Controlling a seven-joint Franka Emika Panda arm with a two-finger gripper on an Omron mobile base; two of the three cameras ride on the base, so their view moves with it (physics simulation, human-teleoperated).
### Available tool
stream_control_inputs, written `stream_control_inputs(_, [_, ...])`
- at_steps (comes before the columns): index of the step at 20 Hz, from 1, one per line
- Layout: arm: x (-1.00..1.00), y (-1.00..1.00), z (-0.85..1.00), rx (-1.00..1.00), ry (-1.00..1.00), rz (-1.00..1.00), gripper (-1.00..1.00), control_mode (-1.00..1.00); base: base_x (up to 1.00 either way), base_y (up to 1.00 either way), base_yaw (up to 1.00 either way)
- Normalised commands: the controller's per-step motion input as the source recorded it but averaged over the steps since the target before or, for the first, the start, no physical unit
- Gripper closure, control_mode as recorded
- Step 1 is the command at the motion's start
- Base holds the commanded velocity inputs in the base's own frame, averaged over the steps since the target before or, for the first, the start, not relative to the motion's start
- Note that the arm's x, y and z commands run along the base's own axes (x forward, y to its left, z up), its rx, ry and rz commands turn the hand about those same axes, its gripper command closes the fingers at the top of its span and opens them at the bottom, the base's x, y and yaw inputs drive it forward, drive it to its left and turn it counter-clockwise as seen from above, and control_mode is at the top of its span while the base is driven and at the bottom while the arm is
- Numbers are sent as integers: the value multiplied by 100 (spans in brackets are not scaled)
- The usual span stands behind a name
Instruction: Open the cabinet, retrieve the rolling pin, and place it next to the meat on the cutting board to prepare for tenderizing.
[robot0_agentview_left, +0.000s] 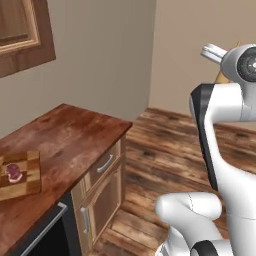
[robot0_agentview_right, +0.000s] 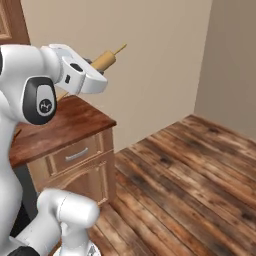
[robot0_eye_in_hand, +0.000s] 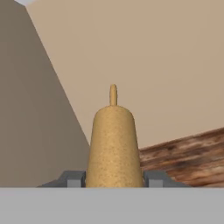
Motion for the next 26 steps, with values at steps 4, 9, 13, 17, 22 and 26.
stream_control_inputs(4, [0, 0, 0, 0, 0, 0, 100, 100, -34, 0, 36])
stream_control_inputs(9, [0, 0, 0, 0, 0, 0, 100, 100, -36, 0, 37])
stream_control_inputs(13, [0, 0, 0, 0, 0, 0, 100, 100, -46, 0, 36])
stream_control_inputs(17, [0, 0, 0, 0, 0, 0, 100, 100, -50, 0, 36])
stream_control_inputs(22, [0, 0, 0, 0, 0, 0, 100, 100, -52, 0, 36])
stream_control_inputs(26, [0, 0, 0, 0, 0, 0, 100, 100, -53, 0, 35])
